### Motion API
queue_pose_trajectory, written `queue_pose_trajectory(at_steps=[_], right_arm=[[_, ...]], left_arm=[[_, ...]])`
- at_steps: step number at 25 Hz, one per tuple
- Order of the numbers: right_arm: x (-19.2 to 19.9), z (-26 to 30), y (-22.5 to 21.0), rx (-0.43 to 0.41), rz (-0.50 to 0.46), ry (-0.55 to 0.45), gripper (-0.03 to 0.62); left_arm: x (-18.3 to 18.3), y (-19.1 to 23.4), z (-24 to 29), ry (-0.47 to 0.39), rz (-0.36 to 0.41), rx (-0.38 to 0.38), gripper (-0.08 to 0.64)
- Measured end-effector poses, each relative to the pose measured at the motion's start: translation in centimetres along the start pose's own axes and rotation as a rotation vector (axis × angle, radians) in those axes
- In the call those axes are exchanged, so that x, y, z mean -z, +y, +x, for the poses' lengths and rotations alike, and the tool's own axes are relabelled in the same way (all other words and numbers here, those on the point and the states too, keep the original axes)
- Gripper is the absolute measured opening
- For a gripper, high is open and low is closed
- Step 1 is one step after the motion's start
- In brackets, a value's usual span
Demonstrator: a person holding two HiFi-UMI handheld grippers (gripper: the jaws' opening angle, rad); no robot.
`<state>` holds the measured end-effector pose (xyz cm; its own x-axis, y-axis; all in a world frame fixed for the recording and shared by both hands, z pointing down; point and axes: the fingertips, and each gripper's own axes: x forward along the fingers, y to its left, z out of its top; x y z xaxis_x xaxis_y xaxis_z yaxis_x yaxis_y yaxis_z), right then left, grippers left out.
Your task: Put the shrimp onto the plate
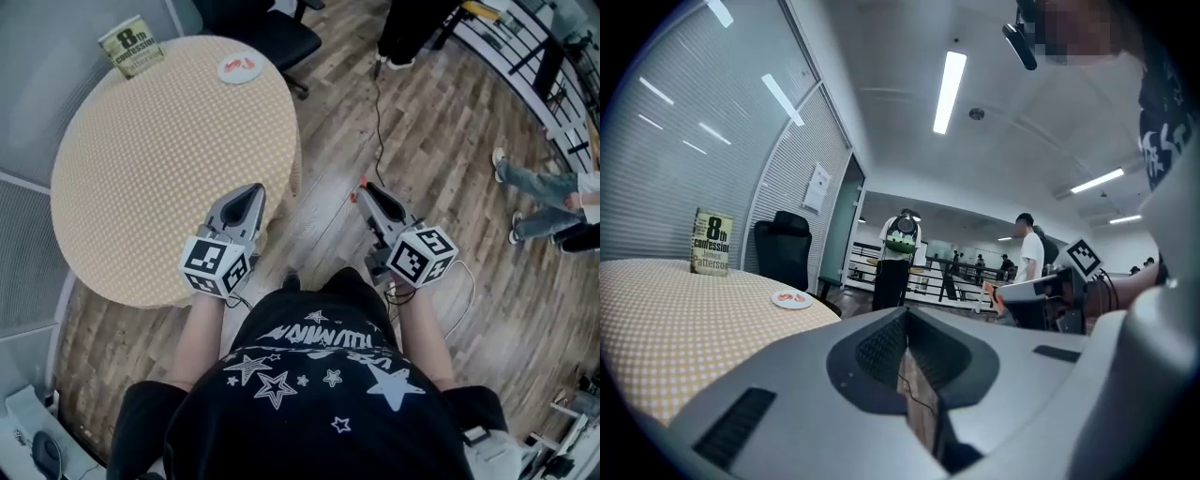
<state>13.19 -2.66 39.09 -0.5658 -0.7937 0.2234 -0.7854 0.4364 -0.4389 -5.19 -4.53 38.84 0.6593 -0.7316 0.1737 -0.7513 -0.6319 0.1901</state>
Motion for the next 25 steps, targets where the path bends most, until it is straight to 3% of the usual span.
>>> queue_pose_trajectory(at_steps=[6, 12, 21, 25], right_arm=[[-0.7, 1.1, -3.5, -0.029, 0.026, 0.007, 0.071], [-3.0, 5.3, -8.3, -0.139, 0.054, 0.042, 0.071], [-8.5, 12.7, -14.2, -0.335, 0.019, 0.123, 0.071], [-9.0, 14.3, -15.8, -0.414, 0.021, 0.17, 0.071]], left_arm=[[0.3, -0.3, 2.7, 0.026, 0.011, -0.034, 0.009], [-0.5, 0.7, 6.3, 0.029, -0.004, -0.174, 0.009], [-4.0, 2.5, 13.9, 0.004, -0.007, -0.362, 0.009], [-4.2, 2.5, 15.1, 0.0, -0.014, -0.456, 0.009]])
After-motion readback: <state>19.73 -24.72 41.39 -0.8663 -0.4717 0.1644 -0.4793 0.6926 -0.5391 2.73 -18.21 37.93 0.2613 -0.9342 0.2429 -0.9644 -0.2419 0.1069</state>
